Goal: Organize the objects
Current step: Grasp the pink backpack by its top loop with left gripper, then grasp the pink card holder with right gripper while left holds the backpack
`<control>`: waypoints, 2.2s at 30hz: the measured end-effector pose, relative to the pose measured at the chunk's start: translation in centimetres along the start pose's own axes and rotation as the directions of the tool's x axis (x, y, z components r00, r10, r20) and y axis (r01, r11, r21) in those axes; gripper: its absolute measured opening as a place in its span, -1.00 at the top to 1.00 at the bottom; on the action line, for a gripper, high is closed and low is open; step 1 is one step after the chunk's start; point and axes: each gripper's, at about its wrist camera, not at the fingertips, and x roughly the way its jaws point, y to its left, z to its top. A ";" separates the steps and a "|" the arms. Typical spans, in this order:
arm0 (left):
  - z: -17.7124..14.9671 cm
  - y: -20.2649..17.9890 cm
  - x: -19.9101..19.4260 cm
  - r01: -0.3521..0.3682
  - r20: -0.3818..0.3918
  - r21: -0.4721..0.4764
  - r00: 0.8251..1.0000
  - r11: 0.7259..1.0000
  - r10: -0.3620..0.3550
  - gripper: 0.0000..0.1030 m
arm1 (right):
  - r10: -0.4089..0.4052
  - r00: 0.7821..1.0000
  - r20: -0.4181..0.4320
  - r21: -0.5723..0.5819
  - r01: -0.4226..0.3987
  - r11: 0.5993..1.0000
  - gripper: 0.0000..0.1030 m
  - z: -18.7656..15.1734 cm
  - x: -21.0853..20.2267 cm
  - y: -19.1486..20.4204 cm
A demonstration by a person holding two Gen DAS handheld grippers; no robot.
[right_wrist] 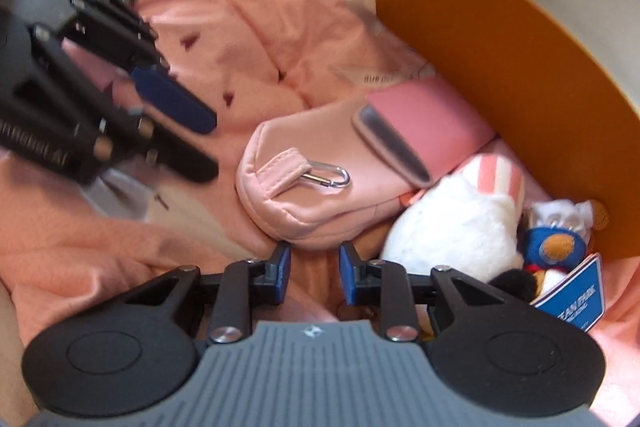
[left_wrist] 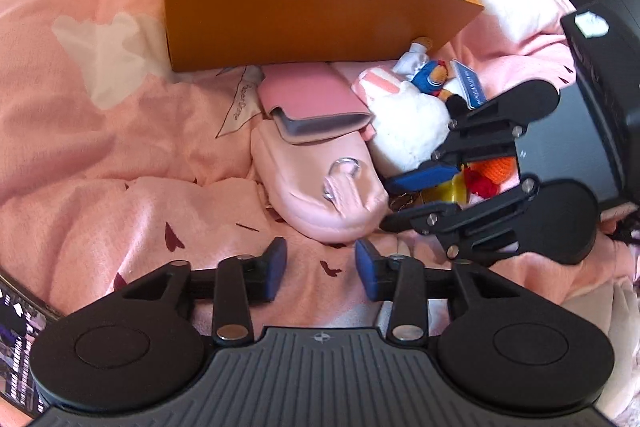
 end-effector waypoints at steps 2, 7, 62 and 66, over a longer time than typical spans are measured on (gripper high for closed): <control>0.0 -0.1 0.0 -0.009 0.009 0.018 1.000 1.000 0.009 -0.05 | 0.008 0.998 0.062 0.007 -0.008 1.000 0.50 0.3 -1.2 -0.1; 0.4 0.1 0.7 -0.077 0.078 -0.007 0.994 0.997 0.078 -0.07 | -0.006 0.983 0.181 0.047 -0.003 0.999 0.51 1.9 -2.9 -0.5; 3.3 5.2 1.3 -0.205 0.136 -0.313 0.957 0.927 0.257 0.65 | -0.344 0.935 0.091 -0.298 0.355 0.886 -0.06 3.3 4.4 -0.7; 3.3 5.4 1.3 -0.200 0.136 -0.316 0.958 0.927 0.253 0.65 | -0.337 0.939 0.069 -0.323 0.341 0.883 -0.06 3.4 5.7 -0.8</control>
